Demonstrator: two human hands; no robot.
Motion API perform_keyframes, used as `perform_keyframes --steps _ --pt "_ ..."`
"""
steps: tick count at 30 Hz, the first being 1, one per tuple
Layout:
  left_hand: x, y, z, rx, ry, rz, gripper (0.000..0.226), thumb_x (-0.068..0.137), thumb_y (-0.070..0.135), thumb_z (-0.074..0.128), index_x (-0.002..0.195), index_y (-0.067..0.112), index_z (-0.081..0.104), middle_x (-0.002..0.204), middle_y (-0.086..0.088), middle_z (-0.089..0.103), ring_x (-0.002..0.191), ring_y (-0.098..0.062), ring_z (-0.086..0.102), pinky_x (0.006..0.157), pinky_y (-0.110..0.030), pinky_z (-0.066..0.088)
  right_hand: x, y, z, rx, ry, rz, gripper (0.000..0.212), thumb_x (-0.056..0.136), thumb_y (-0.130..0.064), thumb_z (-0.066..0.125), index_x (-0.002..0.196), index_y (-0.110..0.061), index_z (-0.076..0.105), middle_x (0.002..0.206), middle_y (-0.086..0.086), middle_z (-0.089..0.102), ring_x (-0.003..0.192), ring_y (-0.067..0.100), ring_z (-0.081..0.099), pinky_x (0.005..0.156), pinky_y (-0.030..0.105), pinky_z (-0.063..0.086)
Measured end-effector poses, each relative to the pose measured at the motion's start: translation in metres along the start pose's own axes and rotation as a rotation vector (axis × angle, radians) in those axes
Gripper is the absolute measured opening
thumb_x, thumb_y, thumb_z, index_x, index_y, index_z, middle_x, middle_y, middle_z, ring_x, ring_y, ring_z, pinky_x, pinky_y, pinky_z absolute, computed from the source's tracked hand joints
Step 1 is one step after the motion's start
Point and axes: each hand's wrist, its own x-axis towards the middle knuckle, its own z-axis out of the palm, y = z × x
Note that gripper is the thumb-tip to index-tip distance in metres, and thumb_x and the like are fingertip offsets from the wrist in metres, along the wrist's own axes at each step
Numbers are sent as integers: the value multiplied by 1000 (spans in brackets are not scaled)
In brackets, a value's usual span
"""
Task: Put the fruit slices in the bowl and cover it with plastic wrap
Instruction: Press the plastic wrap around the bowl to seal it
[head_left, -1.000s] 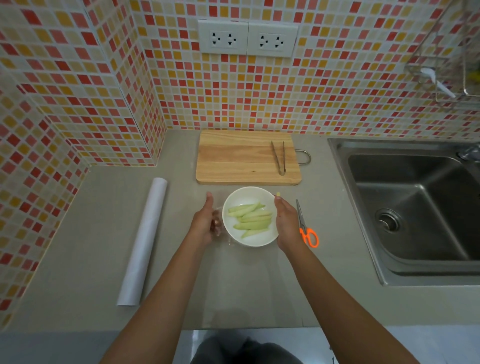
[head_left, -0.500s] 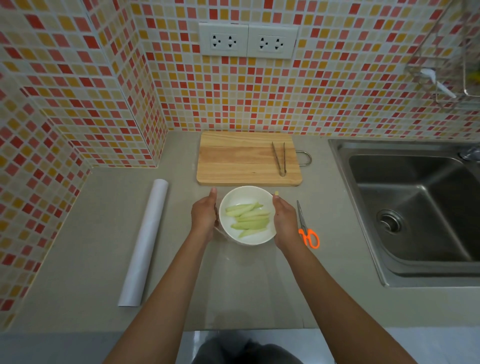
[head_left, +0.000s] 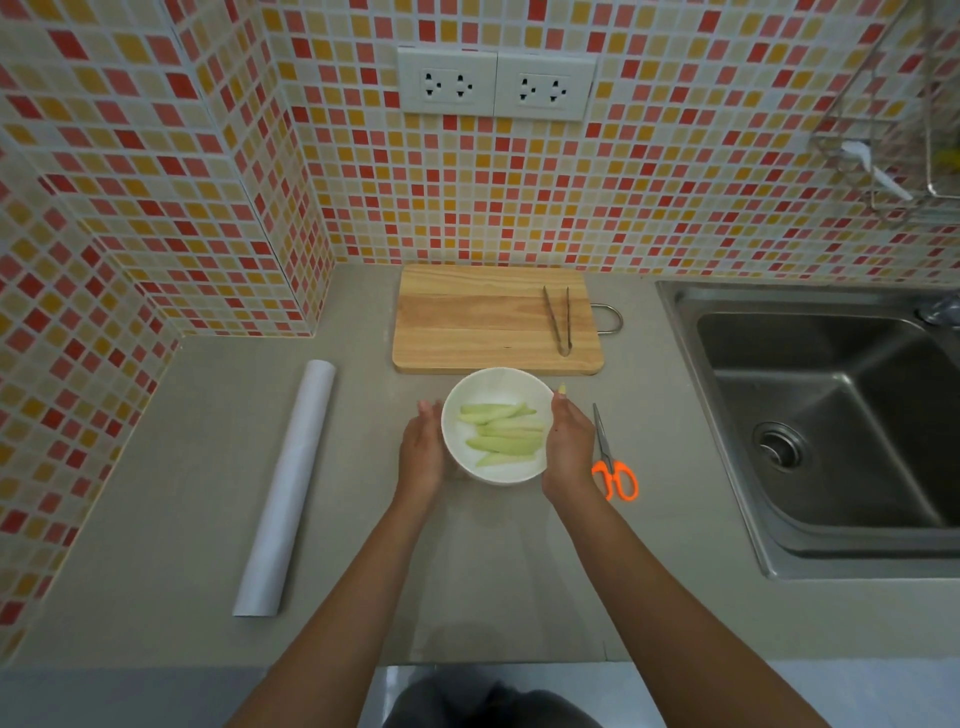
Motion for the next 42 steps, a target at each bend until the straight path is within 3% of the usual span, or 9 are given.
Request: perform_keyframes --steps 3,8,11,15,19,28,35,38,42 --pt "0 8 2 -167 25 39 56 99 53 19 131 26 57 129 3 61 120 -12 55 103 -30 40 -5 7 3 7 3 5 34 99 -30 44 73 -17 62 78 4 60 79 22 57 75 35 46" --pt "-3 9 8 -262 -43 22 39 102 39 35 105 20 69 98 -1 72 93 -17 67 75 -22 56 -8 17 -1 62 -47 49 32 97 -31 48 75 -20 68 78 1 64 77 19 61 73 33 48" --pt "0 3 3 -244 -60 23 34 101 31 39 98 19 70 94 -3 72 89 -19 68 78 -28 54 -1 17 -12 25 -115 23 30 94 -32 53 70 -17 63 66 -2 58 66 15 56 65 29 45" --pt "2 4 4 -218 -99 2 33 100 31 41 96 20 72 94 -4 73 88 -19 69 79 -32 55 -1 18 -17 67 -301 159 40 94 -41 49 104 -7 66 97 14 66 94 30 63 88 44 50" --pt "5 2 0 -266 -120 -86 34 99 36 43 94 19 72 89 -5 73 84 -23 69 75 -33 56 -2 14 -16 9 -342 214 46 93 -48 49 102 -9 71 106 18 71 101 33 67 90 45 52" --pt "11 8 -9 -241 -315 -103 37 101 37 35 108 18 65 111 -14 66 107 -35 61 100 -53 45 -4 -3 -18 -14 -522 297 59 96 -51 39 130 -6 56 128 21 60 120 35 57 107 50 40" --pt "18 9 -12 -115 -277 -83 45 99 52 31 95 32 71 91 3 76 83 -14 72 68 -29 54 4 -1 -18 -154 -501 234 64 96 -57 30 123 -8 61 121 16 66 114 29 62 103 43 45" --pt "16 9 -7 -103 -308 -75 43 100 47 33 94 30 73 92 3 76 87 -17 71 72 -31 53 11 -1 -20 -176 -512 201 55 96 -55 34 125 -16 61 126 9 64 116 24 60 105 42 44" --pt "16 10 -3 -136 -310 -119 45 99 48 35 92 26 74 96 -4 75 94 -26 69 81 -37 54 11 6 -18 -154 -471 236 41 93 -47 50 91 -15 75 94 10 75 90 26 71 78 37 57"
